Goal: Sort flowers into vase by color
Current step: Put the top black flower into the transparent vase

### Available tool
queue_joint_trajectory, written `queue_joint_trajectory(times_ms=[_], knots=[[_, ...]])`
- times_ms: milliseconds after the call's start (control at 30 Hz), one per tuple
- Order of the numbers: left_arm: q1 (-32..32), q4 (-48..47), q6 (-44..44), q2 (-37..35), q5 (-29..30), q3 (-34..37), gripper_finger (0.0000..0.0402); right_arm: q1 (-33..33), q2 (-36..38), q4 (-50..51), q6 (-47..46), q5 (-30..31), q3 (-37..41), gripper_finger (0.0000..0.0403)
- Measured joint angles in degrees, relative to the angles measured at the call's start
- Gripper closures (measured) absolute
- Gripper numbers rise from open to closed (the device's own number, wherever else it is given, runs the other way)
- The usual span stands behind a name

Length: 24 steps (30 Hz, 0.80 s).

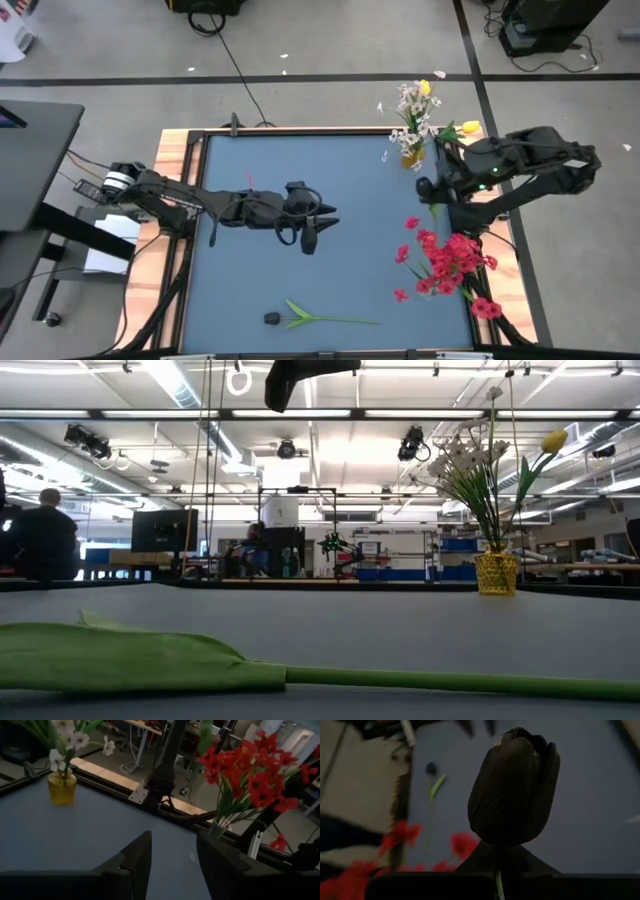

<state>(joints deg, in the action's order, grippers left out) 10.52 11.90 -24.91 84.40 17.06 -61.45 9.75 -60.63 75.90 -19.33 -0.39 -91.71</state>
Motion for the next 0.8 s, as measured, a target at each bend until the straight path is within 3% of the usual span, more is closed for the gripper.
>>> queue_joint_trajectory(times_ms=[200, 467, 800], knots=[[0.0, 0.1, 0.0, 0.0, 1.5, 0.0, 0.0239, 2.4, 1.7, -4.4, 0.1, -9.4, -0.2, 0.0391], [-0.9, 0.2, 0.0, 0.0, 2.6, 0.0, 0.0239, 5.7, 3.0, -10.6, 1.1, -10.2, 0.1, 0.0391], [-1.7, 0.1, 0.3, 0.0, 2.6, 0.0, 0.0239, 13.1, 3.2, -14.1, -0.4, -9.5, 6.0, 0.0391]])
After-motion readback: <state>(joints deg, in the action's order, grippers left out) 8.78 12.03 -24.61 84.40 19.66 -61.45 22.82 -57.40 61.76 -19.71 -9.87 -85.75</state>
